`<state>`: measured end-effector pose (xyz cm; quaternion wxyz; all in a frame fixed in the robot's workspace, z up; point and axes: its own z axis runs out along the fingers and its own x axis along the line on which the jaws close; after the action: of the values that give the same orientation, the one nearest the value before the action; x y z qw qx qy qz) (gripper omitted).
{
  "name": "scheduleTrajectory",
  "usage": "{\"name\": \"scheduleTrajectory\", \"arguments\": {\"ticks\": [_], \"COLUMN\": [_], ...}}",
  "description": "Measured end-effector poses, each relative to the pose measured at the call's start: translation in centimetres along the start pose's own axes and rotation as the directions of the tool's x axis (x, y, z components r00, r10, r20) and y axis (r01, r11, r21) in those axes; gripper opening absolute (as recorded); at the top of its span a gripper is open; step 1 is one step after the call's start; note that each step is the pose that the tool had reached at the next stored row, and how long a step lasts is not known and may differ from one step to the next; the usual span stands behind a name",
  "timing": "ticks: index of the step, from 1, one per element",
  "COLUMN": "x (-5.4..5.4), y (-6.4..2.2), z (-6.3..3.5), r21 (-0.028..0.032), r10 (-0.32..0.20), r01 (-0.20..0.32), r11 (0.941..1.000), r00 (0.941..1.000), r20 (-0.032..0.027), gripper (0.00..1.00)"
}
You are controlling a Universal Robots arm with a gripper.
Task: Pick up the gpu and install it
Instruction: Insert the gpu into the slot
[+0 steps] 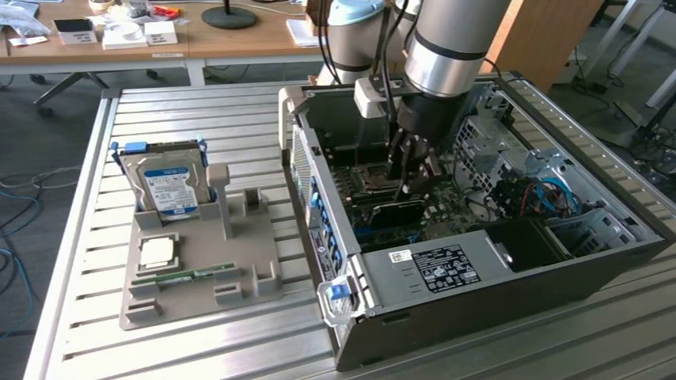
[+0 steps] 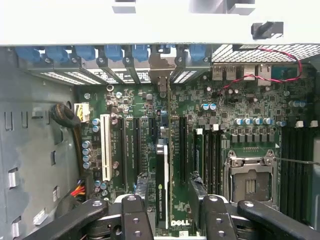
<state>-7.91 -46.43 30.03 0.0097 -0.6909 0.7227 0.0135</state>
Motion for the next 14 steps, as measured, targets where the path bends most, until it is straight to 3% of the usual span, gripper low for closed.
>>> {"name": "scheduleTrajectory", "arguments": {"ticks": [14], "x": [0.0], "y": [0.0], "z": [0.16], "r21": [0.0], "r10": [0.0], "r01": [0.0], "r11": [1.0], "r00": [1.0], "r20": [0.0], "gripper": [0.46]}}
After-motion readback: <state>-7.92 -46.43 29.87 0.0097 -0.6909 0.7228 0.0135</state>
